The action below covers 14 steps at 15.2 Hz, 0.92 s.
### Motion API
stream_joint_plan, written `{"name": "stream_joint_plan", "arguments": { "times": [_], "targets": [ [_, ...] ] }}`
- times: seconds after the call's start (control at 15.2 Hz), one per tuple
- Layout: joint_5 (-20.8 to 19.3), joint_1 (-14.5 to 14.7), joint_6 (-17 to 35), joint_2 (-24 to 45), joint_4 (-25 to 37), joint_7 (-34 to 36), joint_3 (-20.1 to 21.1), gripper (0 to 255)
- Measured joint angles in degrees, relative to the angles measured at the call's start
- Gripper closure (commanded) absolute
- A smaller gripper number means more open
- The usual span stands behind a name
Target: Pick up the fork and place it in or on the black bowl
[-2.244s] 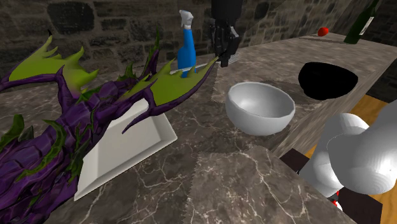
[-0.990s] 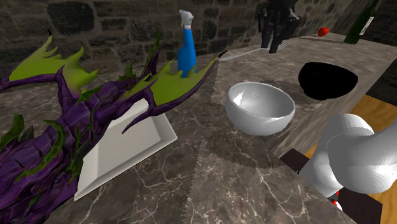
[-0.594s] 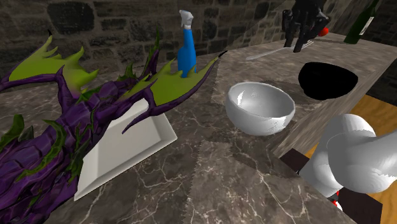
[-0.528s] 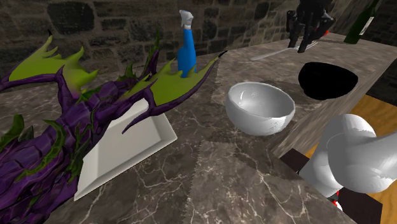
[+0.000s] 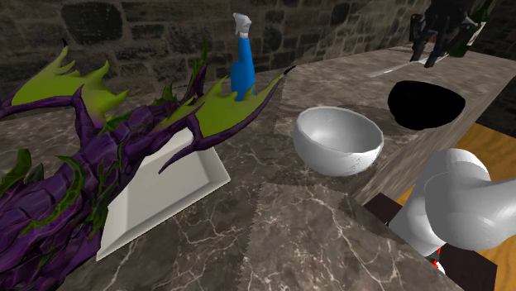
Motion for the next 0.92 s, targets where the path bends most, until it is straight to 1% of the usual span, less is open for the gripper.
{"name": "stream_joint_plan", "arguments": {
  "times": [0.33,0.92],
  "targets": [
    [-5.16,-1.21,-2.81,-4.4,0.14,-5.78,-3.9,255],
    [-7.58,-2.24,1.26,-9.56,-8.76,-5.57,-6.16,255]
  ]
}}
